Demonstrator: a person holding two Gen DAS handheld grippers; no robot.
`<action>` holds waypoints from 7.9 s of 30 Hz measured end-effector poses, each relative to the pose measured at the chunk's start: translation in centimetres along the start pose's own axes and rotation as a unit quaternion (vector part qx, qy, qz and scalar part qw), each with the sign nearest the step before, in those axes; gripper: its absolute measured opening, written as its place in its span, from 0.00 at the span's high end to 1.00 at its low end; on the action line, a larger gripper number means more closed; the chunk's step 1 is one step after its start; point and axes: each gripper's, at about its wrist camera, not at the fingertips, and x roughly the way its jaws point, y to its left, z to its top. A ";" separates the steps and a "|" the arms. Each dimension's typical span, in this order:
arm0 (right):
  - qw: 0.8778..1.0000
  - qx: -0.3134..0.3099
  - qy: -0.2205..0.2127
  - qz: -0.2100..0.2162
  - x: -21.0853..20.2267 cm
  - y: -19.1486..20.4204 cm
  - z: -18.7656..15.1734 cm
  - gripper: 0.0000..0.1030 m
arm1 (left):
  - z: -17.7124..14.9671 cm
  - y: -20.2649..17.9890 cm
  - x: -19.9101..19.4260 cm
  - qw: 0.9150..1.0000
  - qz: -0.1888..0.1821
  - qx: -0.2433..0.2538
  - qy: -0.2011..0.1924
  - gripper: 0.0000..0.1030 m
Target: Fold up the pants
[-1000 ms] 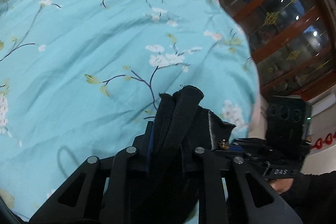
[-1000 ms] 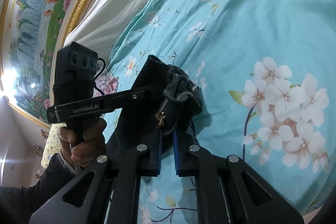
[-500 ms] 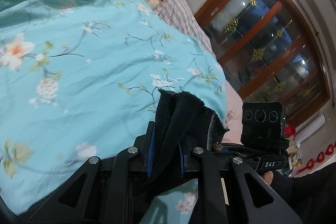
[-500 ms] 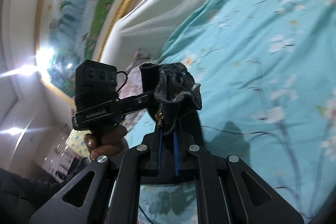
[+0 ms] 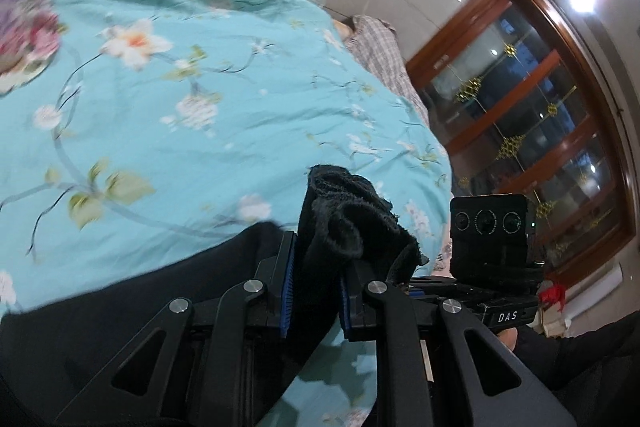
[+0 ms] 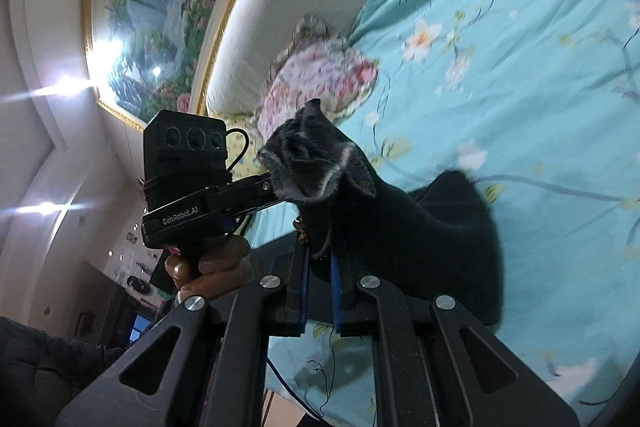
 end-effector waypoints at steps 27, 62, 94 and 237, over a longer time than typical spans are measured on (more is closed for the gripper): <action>0.986 -0.062 0.120 -0.101 9.0 -0.1 -3.4 0.88 | -8.5 7.7 -2.9 0.985 0.073 -0.150 -0.034 0.89; 0.965 -0.162 0.195 -0.062 16.4 8.5 -5.3 0.57 | -21.6 9.5 -18.8 0.897 0.197 -0.340 -0.202 0.71; 0.937 -0.222 0.268 -0.026 26.4 14.4 -5.8 0.51 | -30.5 13.2 -27.8 0.806 0.253 -0.453 -0.286 0.56; 0.987 -0.068 0.029 -0.145 2.1 -0.4 2.7 0.15 | -9.9 -4.1 -5.1 0.968 0.171 -0.145 -0.115 0.44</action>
